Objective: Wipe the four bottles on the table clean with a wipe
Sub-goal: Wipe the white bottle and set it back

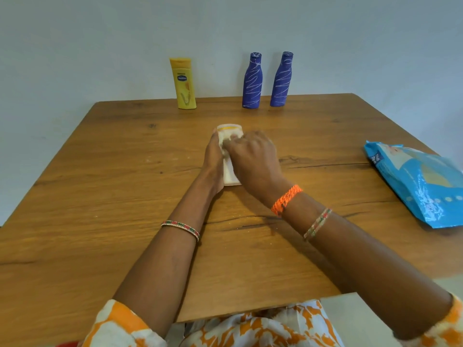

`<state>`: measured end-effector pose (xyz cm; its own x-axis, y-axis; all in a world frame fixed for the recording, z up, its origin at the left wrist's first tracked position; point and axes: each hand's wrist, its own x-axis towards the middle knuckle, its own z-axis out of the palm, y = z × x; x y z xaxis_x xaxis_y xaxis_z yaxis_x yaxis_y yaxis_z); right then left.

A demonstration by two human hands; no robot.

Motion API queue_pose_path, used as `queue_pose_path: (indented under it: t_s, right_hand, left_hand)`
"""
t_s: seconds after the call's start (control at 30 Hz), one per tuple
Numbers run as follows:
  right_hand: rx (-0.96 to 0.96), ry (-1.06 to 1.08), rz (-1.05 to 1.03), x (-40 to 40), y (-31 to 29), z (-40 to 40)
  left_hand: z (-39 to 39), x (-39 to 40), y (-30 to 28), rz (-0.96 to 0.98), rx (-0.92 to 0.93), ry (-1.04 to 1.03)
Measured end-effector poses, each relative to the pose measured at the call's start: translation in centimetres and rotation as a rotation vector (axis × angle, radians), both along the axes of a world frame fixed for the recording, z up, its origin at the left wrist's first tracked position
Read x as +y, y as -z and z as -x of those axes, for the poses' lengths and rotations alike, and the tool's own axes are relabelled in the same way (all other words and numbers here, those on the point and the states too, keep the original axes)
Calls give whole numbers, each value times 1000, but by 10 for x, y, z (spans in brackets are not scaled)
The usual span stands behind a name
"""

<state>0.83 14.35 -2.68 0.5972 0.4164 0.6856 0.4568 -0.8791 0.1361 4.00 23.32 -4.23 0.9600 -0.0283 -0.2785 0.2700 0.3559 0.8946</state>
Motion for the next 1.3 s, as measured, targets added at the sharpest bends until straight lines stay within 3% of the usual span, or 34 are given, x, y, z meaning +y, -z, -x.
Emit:
queue_pose_path:
  t_s: [0.13,0.23,0.47,0.63,0.77,0.9,1.03,1.17,1.3]
  right_hand:
    - [125,-94,71,1,17,33]
    - [80,-166,5,-6,11,23]
    - [286,-149,-322,-22,-1,-31]
    - [339,-240,-282,-13,1,-10]
    - [399,-263,-260,-24,9,12]
    - [350,-195,-377,-28,-5,-13]
    - [350,-208,-427,-26,-17,-29]
    - [395,-255,-426,-33,-2,-4]
    - [495,-295,-400,-43,17,29]
  left_hand:
    - [1,2,-5,89,55,-7]
    - [4,1,-7,47,33,12]
    - [2,1,-2,-76,-70,36]
    - [-5,4,4,-38,-62,-61]
    - [-5,1,4,-76,-61,-20]
    - [1,-2,4,-165,-148,49]
    - [6,2,2,-125,-139,126]
    - [2,0,2,-110,-105,-12]
    - [0,-2,4,-147,-122,-7]
